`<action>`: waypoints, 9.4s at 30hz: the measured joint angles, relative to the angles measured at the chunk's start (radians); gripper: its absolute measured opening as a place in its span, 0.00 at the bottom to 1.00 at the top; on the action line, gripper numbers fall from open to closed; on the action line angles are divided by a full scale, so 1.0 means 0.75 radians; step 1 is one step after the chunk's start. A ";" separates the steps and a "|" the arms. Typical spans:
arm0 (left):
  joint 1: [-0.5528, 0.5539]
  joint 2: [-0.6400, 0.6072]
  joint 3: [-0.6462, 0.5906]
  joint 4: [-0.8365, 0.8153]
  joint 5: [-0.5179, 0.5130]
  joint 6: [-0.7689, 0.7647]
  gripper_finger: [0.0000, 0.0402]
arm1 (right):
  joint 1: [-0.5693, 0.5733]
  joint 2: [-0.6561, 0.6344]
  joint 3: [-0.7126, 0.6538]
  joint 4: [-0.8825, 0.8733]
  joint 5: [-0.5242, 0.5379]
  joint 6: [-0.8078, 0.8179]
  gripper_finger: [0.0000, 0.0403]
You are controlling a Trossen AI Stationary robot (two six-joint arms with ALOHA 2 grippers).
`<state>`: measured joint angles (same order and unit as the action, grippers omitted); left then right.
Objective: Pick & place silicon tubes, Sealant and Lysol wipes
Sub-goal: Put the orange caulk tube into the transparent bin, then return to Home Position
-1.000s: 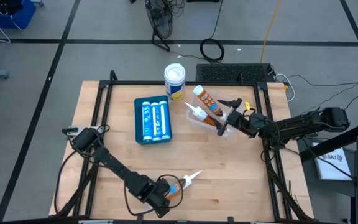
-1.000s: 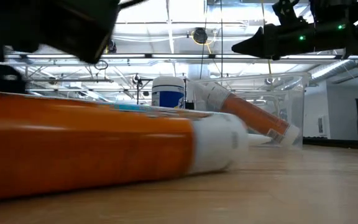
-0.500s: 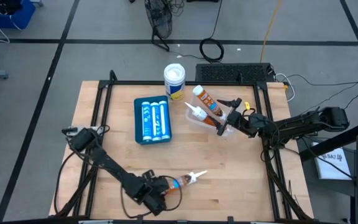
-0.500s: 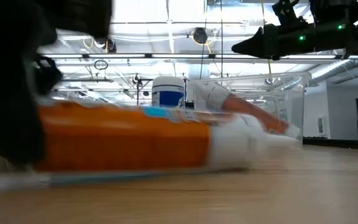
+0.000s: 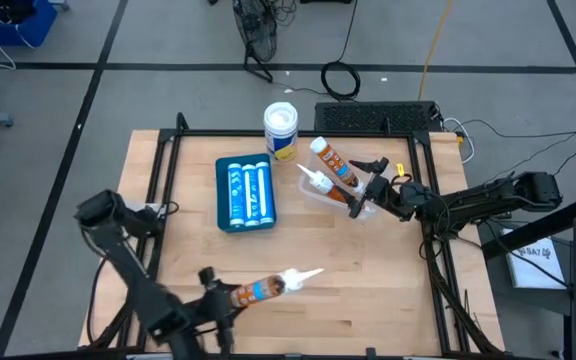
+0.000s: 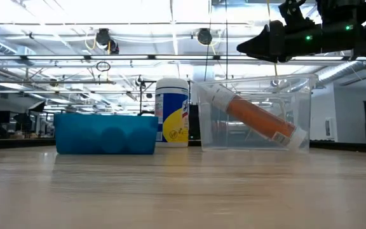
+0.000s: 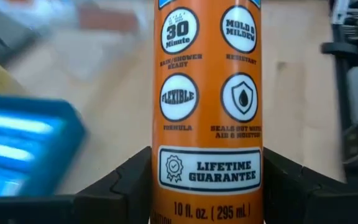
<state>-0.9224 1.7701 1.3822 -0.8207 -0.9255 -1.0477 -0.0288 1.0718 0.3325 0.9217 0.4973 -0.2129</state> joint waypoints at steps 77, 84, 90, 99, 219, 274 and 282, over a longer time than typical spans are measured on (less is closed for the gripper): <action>1.097 -1.227 -1.535 2.083 0.955 1.545 0.56 | -0.020 0.674 0.531 0.279 -0.741 0.305 0.93; 1.097 -1.226 -1.535 2.028 0.957 1.523 0.56 | -0.019 0.781 0.674 0.291 -0.743 0.255 0.93; 1.097 -1.226 -1.535 2.014 0.958 1.501 0.56 | -0.019 0.850 0.795 0.273 -0.820 0.226 0.93; 1.115 -1.194 -1.511 2.043 0.957 1.473 0.56 | -0.019 0.860 0.812 0.263 -0.844 0.154 0.93; 1.411 -0.640 -0.876 1.375 1.559 1.296 0.64 | -0.274 0.079 0.703 -1.636 -0.401 0.291 0.97; 1.069 -2.239 -1.818 1.339 1.058 1.368 0.66 | -0.180 -1.415 -0.393 -1.114 -0.490 0.292 0.97; 1.069 -2.239 -1.818 1.339 1.058 1.366 0.65 | -0.180 -1.415 -0.394 -1.114 -0.490 0.303 0.97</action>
<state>-0.1207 0.0912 0.0185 0.1837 -0.1318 -0.0229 -0.1635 0.0105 0.0372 0.0864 0.1295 0.0147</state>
